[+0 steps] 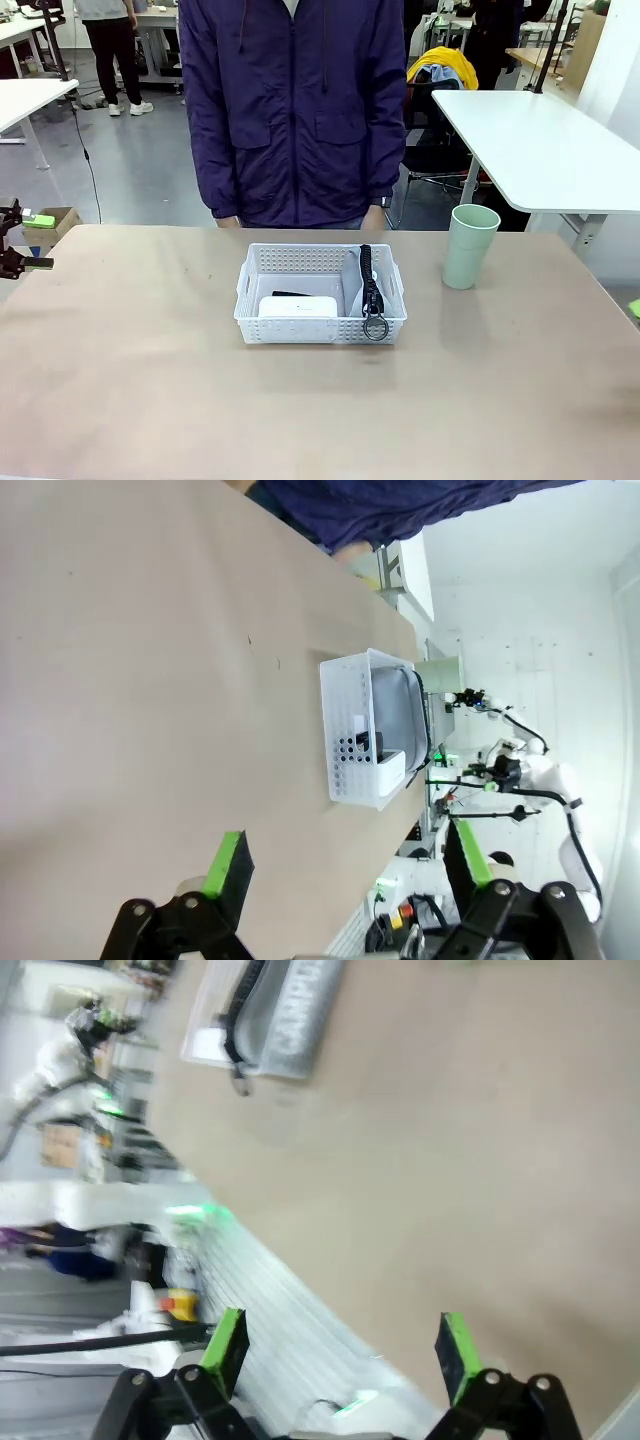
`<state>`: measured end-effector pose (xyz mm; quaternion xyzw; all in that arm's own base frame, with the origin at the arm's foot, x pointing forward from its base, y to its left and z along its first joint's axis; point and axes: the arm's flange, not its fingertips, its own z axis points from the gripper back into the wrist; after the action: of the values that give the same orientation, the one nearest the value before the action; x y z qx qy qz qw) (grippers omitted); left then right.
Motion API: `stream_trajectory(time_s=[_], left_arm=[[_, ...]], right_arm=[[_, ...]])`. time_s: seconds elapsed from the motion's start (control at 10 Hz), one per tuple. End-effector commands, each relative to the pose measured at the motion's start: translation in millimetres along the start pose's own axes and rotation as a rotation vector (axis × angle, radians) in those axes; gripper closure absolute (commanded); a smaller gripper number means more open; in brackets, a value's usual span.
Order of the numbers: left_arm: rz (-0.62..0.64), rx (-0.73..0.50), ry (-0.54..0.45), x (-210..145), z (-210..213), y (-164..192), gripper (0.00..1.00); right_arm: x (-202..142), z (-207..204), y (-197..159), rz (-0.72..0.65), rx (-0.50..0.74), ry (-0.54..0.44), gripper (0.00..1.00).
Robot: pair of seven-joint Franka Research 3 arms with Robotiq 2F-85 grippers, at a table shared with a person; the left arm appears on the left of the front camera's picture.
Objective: Efficiently arrange items inside the basket to fit them all.
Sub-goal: Pick up the Reusable plastic cup and place it inside the Organizing basket.
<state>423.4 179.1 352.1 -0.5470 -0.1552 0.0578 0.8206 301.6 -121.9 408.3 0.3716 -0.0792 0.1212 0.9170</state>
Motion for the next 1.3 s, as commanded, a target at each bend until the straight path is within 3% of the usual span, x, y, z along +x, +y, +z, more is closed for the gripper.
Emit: stream_trajectory(time_s=[0.0,0.2,0.3,0.5,0.6,0.9,1.0,1.2], left_arm=[[-0.005,0.008,-0.002,-4.7,0.0,-2.3,0.00],[-0.005,0.008,-0.002,-4.7,0.0,-2.3,0.00],[-0.005,0.008,-0.002,-4.7,0.0,-2.3,0.00],[-0.005,0.008,-0.002,-4.7,0.0,-2.3,0.00],[-0.005,0.008,-0.002,-4.7,0.0,-2.3,0.00],[-0.005,0.008,-0.002,-4.7,0.0,-2.3,0.00],[-0.005,0.008,-0.002,-4.7,0.0,-2.3,0.00],[-0.005,0.008,-0.002,-4.7,0.0,-2.3,0.00]], right_arm=[[37.3,-19.5,-11.6,0.424,-0.330,-0.069,0.00],[49.6,-49.3,-11.1,0.833,-0.424,-0.211,0.00],[55.9,-65.2,-11.7,0.907,-0.415,-0.246,0.00],[65.1,-89.8,-16.8,0.967,-0.362,-0.255,0.00],[70.7,-99.3,-21.3,0.978,-0.261,-0.281,0.00],[83.2,-110.7,-42.1,0.814,-0.110,-0.340,0.00],[101.3,-87.5,-12.1,0.911,-0.251,-0.313,0.00],[101.3,-87.5,-12.1,0.911,-0.251,-0.313,0.00]])
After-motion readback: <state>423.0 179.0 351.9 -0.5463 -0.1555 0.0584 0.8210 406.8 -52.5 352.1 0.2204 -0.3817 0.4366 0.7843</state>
